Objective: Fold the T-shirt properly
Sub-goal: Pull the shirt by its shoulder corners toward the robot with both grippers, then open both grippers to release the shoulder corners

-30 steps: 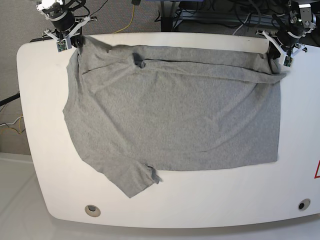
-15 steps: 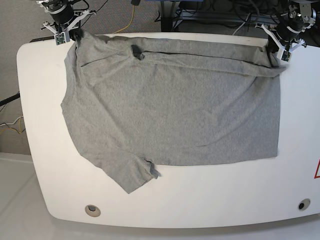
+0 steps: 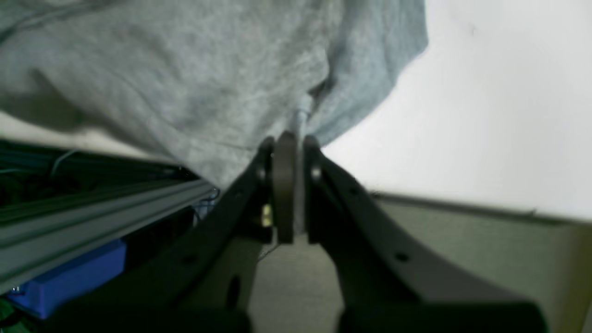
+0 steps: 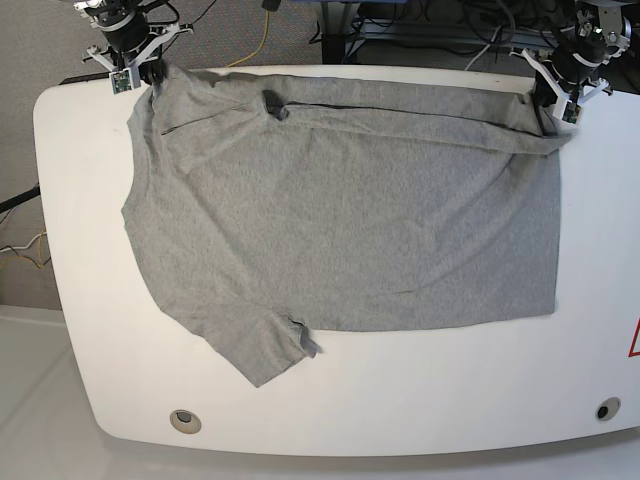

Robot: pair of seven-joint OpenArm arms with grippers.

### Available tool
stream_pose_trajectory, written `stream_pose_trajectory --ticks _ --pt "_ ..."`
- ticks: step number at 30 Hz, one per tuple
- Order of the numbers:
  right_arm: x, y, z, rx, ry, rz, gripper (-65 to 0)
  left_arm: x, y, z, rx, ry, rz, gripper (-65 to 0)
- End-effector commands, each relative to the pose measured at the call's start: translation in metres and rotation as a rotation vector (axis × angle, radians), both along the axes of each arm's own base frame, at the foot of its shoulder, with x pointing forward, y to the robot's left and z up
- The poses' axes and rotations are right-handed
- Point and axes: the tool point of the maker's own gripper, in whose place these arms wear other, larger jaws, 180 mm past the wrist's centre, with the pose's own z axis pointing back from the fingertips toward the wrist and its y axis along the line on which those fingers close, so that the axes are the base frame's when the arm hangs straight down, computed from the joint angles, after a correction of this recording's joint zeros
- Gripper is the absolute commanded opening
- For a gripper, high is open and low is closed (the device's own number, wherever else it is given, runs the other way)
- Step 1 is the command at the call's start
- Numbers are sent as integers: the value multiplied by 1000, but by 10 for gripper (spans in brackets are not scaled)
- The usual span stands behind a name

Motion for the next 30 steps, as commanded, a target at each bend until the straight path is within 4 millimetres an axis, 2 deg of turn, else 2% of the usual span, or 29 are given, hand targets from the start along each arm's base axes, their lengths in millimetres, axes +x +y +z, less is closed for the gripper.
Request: stream_pose_trajectory --ticks 1,4,6,14,22,26,30 --pt "8 -1 11 -8 -43 15 -618 5 5 6 13 -22 -6 -650" --pt "9 -2 12 -8 -48 16 -607 8 3 7 10 -29 -8 -650" --pt "6 -4 10 -12 -40 6 -629 10 0 9 6 -42 -15 -650" --pt "9 -3 11 -11 -48 12 -644 13 0 11 7 -50 -16 -629" --pt "14 -4 14 -16 -64 9 -435 13 4 11 20 -42 -7 -452" --pt "18 -2 19 -25 -76 23 -420 17 7 13 29 -49 -4 -381" --pt "19 -2 20 -30 -77 25 -431 19 8 15 31 -58 -4 -367"
